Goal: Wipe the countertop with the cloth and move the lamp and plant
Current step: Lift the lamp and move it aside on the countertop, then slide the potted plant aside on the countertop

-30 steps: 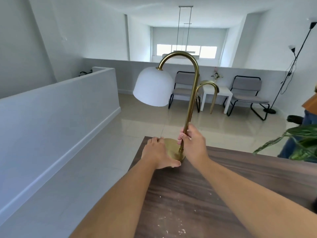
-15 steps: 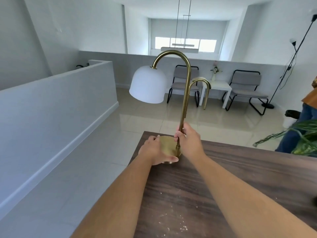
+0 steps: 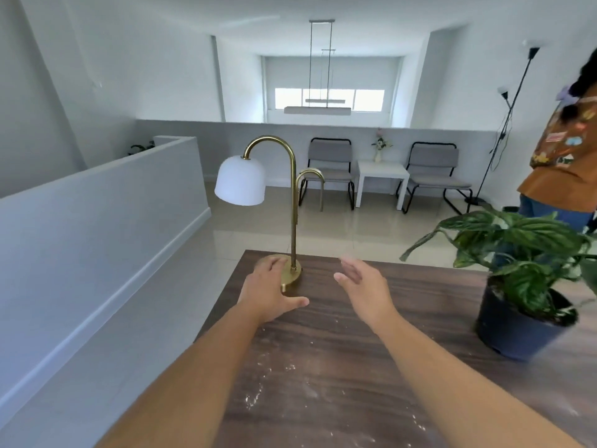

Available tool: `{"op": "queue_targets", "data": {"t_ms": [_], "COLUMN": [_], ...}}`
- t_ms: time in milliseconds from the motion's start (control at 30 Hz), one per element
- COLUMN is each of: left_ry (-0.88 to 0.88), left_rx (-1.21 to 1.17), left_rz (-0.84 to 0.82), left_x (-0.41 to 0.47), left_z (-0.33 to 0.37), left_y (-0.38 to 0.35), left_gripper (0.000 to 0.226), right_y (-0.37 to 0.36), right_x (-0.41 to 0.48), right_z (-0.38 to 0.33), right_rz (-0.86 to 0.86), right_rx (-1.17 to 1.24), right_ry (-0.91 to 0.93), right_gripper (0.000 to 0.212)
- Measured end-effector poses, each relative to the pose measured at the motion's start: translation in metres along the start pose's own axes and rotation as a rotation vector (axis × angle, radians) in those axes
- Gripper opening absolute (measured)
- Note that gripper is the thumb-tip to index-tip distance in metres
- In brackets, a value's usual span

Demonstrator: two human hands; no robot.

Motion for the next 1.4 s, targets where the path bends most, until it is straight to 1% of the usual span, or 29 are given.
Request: {"op": "queue_targets", "data": {"t_ms": [100,233,333,400,500,600,733,900,1000,1133,1267,1400], "left_ry": [0.0,-0.045,-0.087,-0.098,-0.089,-0.097,-0.091,-0.053,-0.036,-0.037,-0.068,-0.059], "left_rx": [-0.092,-0.202,-0.259,-0.313,-0.396,-0.419,-0.516,-0.669,-0.737,-0.846,-0.869,-0.888], "left_rz": [-0.055,-0.142,-0.207,-0.22,-0.213,-0.214,-0.182,-0.201,-0.2,-0.173,-0.175,-0.117], "left_x": [-0.027,-0.058,-0.073,-0.079,-0.085,-0.085,-0.064,-0.038,-0.027,-0.022,-0.014,-0.003], "left_z": [0.042,0.11,0.161,0.187,0.221,0.244,0.268,0.286,0.292,0.296,0.287,0.264], "left_y": [-0.02,-0.058,-0.088,-0.104,-0.126,-0.141,-0.145,-0.151,-0.157,-0.165,-0.16,-0.138], "left_gripper": [0.098,0.094,0.094,0.093,0.085,0.083,0.082,0.092,0.087,0.082,0.08,0.081], "right_y": [0.04,0.1,0.149,0.179,0.218,0.244,0.261,0.267,0.268,0.265,0.259,0.236], "right_x": [-0.042,-0.09,-0.119,-0.133,-0.144,-0.142,-0.123,-0.093,-0.079,-0.069,-0.059,-0.037], "right_z": [0.026,0.066,0.092,0.105,0.124,0.137,0.146,0.158,0.166,0.174,0.17,0.151], "right_rz": [0.046,0.114,0.209,0.292,0.384,0.419,0.383,0.251,0.198,0.175,0.172,0.141], "right_rx": [0.053,0.038,0.001,-0.019,-0.035,-0.041,0.011,0.054,0.127,0.209,0.237,0.25], "right_ry": [-0.011,-0.059,-0.119,-0.162,-0.208,-0.221,-0.213,-0.179,-0.145,-0.113,-0.083,-0.051], "right_gripper": [0.047,0.046,0.042,0.037,0.031,0.035,0.058,0.077,0.079,0.08,0.081,0.081]}}
Point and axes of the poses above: each hand's wrist, its own x-axis towards the middle knuckle, its own y-axis out of the back of the hand, z = x × y, the point moved 2 cm from there along x, towards the middle knuckle, and after that the axes turned 1 degree about -y, right-handed, at the moved point
